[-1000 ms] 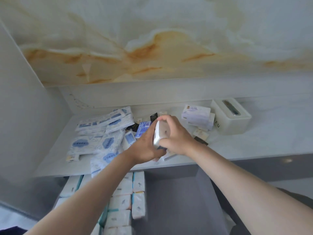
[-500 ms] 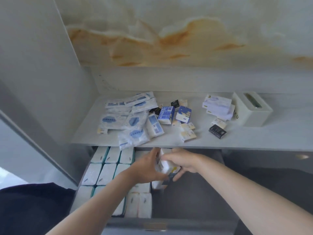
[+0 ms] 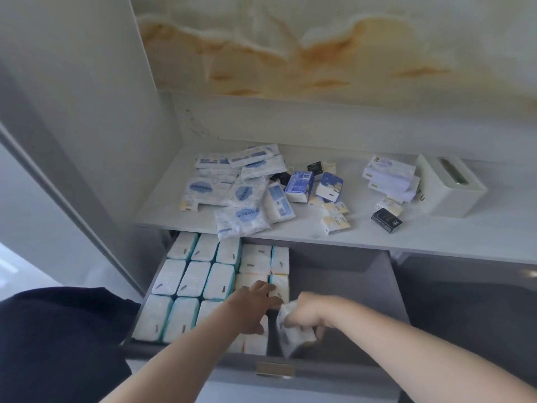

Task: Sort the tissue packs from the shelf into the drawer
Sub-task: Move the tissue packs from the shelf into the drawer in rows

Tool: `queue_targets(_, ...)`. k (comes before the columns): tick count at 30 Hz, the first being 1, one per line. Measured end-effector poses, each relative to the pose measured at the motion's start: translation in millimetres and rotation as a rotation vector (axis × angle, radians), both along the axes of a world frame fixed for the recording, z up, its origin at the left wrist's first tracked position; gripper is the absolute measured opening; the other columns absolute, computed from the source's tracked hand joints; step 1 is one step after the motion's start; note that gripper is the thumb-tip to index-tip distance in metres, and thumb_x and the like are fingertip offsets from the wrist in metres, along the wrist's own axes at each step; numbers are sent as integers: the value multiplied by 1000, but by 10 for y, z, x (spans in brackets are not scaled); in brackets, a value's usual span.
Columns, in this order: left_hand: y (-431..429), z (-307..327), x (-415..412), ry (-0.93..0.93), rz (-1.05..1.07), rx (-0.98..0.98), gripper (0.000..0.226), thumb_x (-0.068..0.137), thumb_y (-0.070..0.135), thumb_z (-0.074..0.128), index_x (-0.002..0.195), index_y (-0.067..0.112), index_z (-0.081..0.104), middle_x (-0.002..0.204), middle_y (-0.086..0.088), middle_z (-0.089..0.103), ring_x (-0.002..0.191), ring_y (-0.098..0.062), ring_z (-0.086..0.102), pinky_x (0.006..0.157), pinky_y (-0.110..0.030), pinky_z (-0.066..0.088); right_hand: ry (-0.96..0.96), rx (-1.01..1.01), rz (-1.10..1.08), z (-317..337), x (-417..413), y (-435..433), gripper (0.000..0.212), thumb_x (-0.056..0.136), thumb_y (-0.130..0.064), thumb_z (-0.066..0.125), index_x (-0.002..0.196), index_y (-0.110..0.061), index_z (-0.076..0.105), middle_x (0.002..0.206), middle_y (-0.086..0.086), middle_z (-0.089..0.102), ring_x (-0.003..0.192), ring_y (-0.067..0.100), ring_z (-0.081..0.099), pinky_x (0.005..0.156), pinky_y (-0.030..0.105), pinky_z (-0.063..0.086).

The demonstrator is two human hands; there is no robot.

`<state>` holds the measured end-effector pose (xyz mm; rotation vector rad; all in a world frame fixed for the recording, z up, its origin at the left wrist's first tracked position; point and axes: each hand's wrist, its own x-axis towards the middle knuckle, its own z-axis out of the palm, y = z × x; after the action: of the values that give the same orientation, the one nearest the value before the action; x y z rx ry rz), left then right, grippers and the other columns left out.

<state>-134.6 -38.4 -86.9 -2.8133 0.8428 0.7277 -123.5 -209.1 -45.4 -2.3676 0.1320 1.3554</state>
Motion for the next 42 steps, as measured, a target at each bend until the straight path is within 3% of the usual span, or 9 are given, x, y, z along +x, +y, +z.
queue_targets(3,13,-6,11,-4,54,-67,68,92,22,62,150,30,28,160,-1,17,145,-24,18,107,-45,39,43,99,-179,-201,-116,123,46,94,-31,64,128,-4,48,114,15,54,88,32,61,58,37,61)
queue_targets(6,16,-9,40,13,119,-128,61,94,13,53,150,27,32,159,1,21,144,-20,22,109,-43,37,47,69,-146,-373,-169,186,47,95,-28,63,131,-4,47,106,13,55,90,27,57,58,33,58)
queue_targets(13,5,-42,10,-35,78,-98,63,91,43,59,147,30,34,149,-3,28,135,-25,29,103,-45,41,-221,-4,-122,-421,-32,168,8,94,-13,51,102,-13,53,84,2,54,77,17,56,55,23,42)
queue_targets(18,-25,19,109,24,142,-134,55,92,38,58,144,29,42,146,0,34,132,-23,34,103,-43,42,-148,-9,159,-299,135,20,32,89,-12,55,119,-10,64,109,8,65,94,23,65,74,31,54)
queue_targets(22,-112,138,245,39,243,-294,44,94,35,57,137,31,51,141,3,42,124,-19,46,101,-39,44,-444,-25,271,231,573,-268,44,92,-11,47,132,-23,59,135,1,57,120,23,56,94,31,48)
queue_targets(29,-691,534,750,-158,343,-623,38,93,23,55,130,27,56,124,3,56,114,-17,53,95,-33,46,-837,-1,-35,721,1368,-1073,28,91,-10,49,105,-29,64,126,-1,62,107,22,59,86,32,49)
queue_targets(34,-1118,691,1155,-262,328,-629,49,93,20,55,141,23,46,141,-1,44,128,-20,39,100,-38,44,-814,-71,-48,461,1515,-1160,50,90,-11,54,138,-24,50,141,7,41,123,29,50,99,41,46)
queue_targets(38,-1261,666,1430,-183,360,-484,59,97,26,54,151,26,29,159,-2,22,145,-23,20,114,-39,31,-834,-112,158,313,1545,-1121,71,90,-6,50,154,-28,28,158,5,25,138,31,35,107,46,40)
queue_targets(42,-1267,568,1557,-177,378,-475,47,93,37,60,137,25,48,142,-3,45,131,-23,41,106,-37,39,-908,-193,234,248,1562,-1097,71,83,-15,64,148,-26,37,140,5,40,123,29,46,97,42,43)
